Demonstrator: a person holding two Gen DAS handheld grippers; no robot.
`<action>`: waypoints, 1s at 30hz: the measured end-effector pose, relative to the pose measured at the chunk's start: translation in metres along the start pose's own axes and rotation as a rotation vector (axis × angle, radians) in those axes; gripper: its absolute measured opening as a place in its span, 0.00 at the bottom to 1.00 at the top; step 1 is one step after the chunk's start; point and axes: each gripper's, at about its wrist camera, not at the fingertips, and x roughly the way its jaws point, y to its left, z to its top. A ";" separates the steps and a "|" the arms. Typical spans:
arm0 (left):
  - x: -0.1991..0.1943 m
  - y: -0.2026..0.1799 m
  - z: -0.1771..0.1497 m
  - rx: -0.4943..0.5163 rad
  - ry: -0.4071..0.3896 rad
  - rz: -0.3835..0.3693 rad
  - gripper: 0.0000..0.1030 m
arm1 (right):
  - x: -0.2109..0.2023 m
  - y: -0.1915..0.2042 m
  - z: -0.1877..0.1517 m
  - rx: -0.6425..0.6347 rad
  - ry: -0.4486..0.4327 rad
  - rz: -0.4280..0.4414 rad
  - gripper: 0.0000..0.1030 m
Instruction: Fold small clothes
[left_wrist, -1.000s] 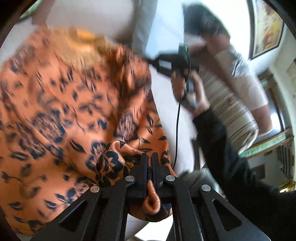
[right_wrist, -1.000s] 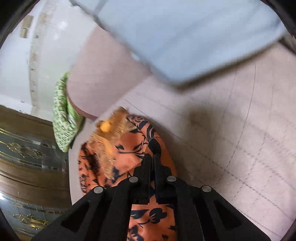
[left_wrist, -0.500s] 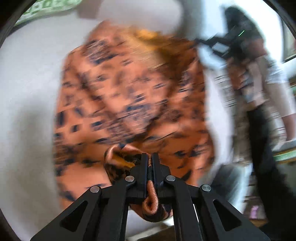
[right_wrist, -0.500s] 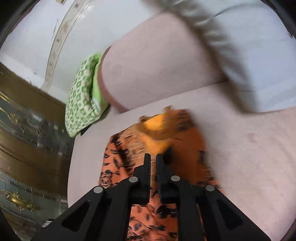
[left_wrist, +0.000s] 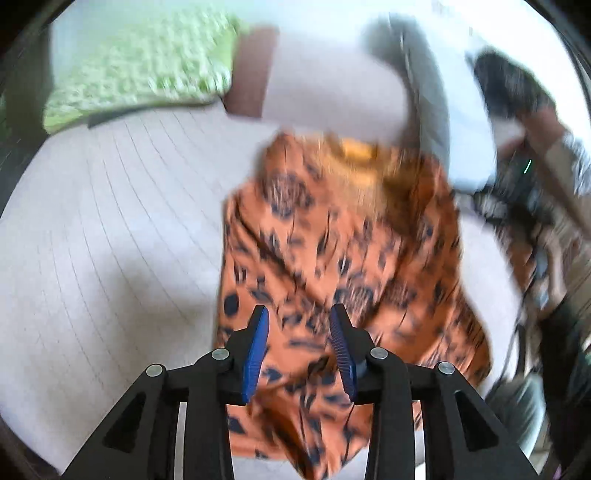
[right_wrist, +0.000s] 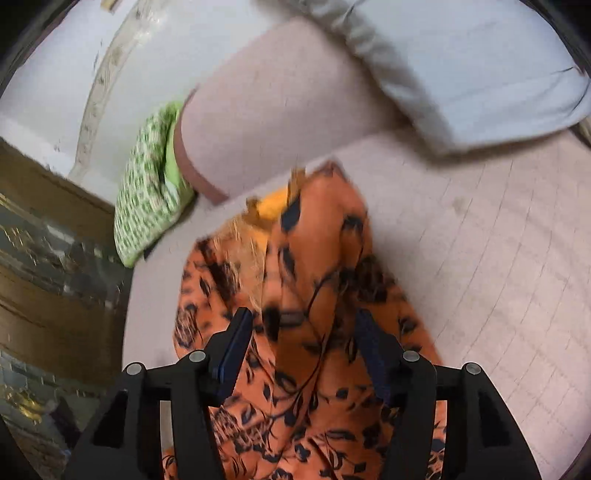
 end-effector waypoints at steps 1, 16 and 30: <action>-0.006 -0.004 -0.002 0.008 -0.023 -0.015 0.41 | 0.006 0.003 -0.002 -0.010 0.015 0.001 0.57; 0.149 -0.170 -0.110 0.612 0.360 0.138 0.03 | 0.027 0.026 0.024 -0.024 0.053 -0.080 0.03; 0.143 -0.002 -0.029 -0.158 0.446 -0.127 0.04 | 0.048 0.063 0.056 -0.049 -0.004 0.008 0.49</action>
